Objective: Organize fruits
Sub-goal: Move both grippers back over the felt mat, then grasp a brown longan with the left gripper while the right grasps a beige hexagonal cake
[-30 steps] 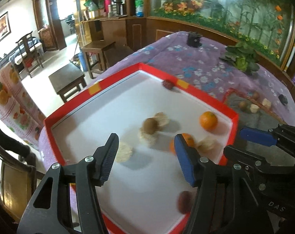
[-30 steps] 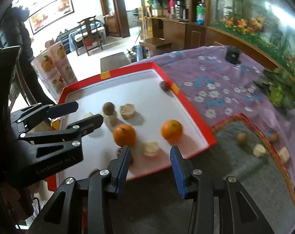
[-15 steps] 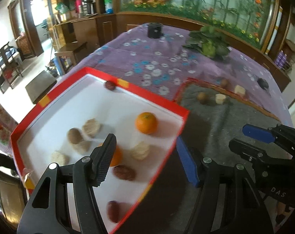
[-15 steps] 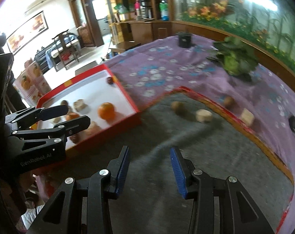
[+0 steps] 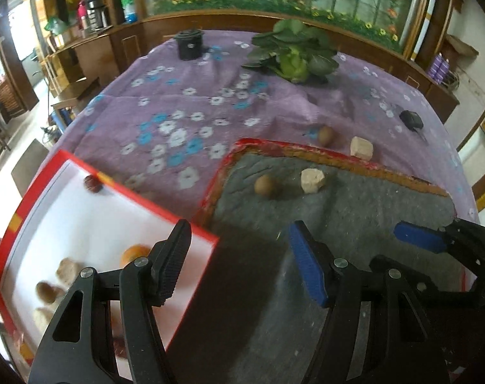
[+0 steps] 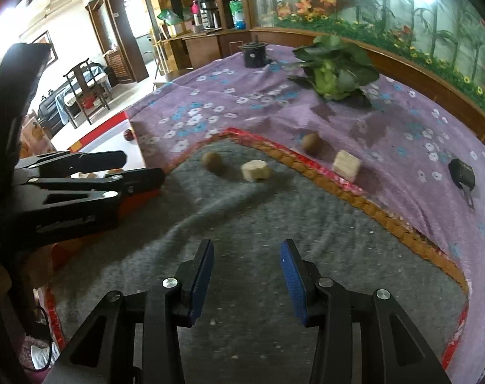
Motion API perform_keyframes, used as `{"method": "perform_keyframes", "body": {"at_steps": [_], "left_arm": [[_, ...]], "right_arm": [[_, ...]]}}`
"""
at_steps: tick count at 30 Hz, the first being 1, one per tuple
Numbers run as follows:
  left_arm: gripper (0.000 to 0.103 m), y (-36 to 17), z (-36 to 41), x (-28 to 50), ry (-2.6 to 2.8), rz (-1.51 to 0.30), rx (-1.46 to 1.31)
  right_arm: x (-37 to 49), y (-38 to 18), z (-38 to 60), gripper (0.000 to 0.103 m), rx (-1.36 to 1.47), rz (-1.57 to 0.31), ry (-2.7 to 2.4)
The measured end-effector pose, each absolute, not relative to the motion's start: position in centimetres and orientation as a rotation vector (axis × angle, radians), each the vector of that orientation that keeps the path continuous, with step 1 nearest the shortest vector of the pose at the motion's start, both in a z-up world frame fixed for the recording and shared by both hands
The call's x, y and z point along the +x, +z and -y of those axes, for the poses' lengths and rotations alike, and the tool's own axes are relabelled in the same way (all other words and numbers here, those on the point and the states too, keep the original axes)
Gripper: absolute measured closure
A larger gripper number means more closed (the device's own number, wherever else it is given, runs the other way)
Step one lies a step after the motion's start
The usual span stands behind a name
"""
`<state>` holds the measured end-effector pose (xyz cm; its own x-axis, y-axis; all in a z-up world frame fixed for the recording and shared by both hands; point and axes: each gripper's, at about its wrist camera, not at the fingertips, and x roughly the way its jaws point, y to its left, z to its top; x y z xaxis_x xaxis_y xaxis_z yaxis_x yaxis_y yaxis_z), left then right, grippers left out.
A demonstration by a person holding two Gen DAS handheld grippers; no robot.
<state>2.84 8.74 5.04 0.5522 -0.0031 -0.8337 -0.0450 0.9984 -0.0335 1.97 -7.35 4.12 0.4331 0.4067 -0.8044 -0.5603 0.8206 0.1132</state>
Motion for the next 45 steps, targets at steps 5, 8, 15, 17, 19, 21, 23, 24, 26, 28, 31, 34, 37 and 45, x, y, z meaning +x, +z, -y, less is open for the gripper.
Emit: {"method": "perform_keyframes", "body": {"at_steps": [5,8,15,17,19,21,23,24,26,28,31,34,37,45], "left_arm": [[0.038,4.3,-7.9,4.8,0.016,-0.997,-0.026],[0.038,3.7,-7.7,6.0,0.009,-1.012,-0.037],[0.039,2.5,-7.2,8.1,0.0,-1.031,-0.029],[0.05,2.2,-7.1,8.6,0.006,-1.034,-0.015],[0.071,1.8,-7.2,8.9,0.017,-1.04,-0.003],[0.081,1.3,-7.5,9.2,0.018,-1.05,-0.015],[0.081,1.4,-7.6,9.1,0.011,-1.038,-0.012],[0.081,1.5,-7.7,9.0,0.013,-1.032,-0.01],[0.081,1.9,-7.9,8.7,0.023,-1.021,-0.016],[0.081,2.5,-8.3,8.4,0.019,-1.004,-0.027],[0.081,3.9,-8.9,7.5,0.027,-0.97,-0.037],[0.081,5.1,-9.8,6.6,0.036,-0.944,-0.047],[0.08,5.7,-10.7,5.5,0.044,-0.935,-0.05],[0.08,5.7,-12.5,3.4,0.078,-0.931,-0.071]], "right_arm": [[2.9,3.8,8.1,0.061,-0.171,-0.953,0.6],[3.2,3.6,8.1,0.061,-0.169,-0.958,0.607],[4.2,3.0,8.3,0.06,-0.168,-0.97,0.615],[4.4,2.9,8.3,0.06,-0.17,-0.974,0.614],[4.7,2.9,8.2,0.06,-0.178,-0.973,0.612],[5.0,3.0,7.9,0.06,-0.185,-0.965,0.612],[5.4,3.0,7.5,0.06,-0.191,-0.954,0.612],[5.7,2.9,7.2,0.06,-0.193,-0.949,0.615],[6.3,2.7,6.6,0.06,-0.193,-0.949,0.623],[6.8,2.4,5.8,0.06,-0.202,-0.951,0.632],[7.8,2.0,4.4,0.06,-0.229,-0.948,0.636],[8.9,1.7,2.7,0.06,-0.257,-0.941,0.635],[9.8,1.1,1.6,0.06,-0.273,-0.947,0.633],[9.3,1.5,1.5,0.077,-0.32,-0.946,0.611]]}}
